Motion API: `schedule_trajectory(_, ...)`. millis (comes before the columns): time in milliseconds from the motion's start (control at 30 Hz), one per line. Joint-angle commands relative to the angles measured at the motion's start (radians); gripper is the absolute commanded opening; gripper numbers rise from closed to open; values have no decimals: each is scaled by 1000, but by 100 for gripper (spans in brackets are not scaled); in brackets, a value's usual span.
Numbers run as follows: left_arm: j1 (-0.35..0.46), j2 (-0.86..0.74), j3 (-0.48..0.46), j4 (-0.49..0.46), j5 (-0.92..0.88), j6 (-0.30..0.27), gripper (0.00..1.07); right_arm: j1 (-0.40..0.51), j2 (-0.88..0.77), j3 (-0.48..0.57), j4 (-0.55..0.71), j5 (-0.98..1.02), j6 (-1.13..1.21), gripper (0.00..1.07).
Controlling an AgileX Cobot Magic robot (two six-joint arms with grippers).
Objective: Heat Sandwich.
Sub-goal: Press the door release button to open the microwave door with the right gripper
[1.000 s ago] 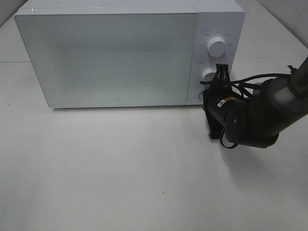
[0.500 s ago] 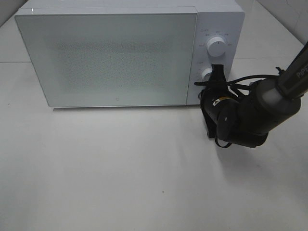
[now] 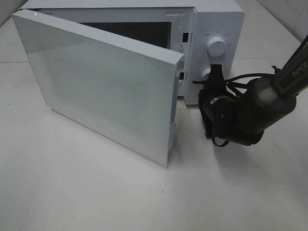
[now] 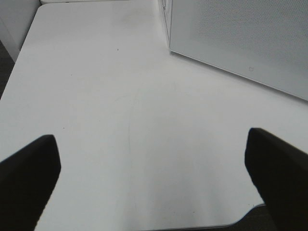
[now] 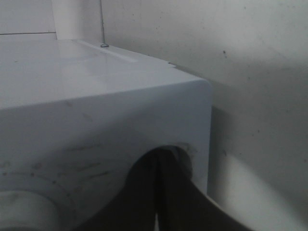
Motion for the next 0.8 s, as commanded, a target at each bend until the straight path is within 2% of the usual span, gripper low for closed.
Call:
schedule_trajectory(33, 1, -14, -1, -9, -15, -3, 100, -29, -17, -79, -70, -204, -14, 0)
schedule_trajectory(800, 1, -14, -1, -9, -15, -3, 100, -26, -38, -54, -96, 4, -19, 0)
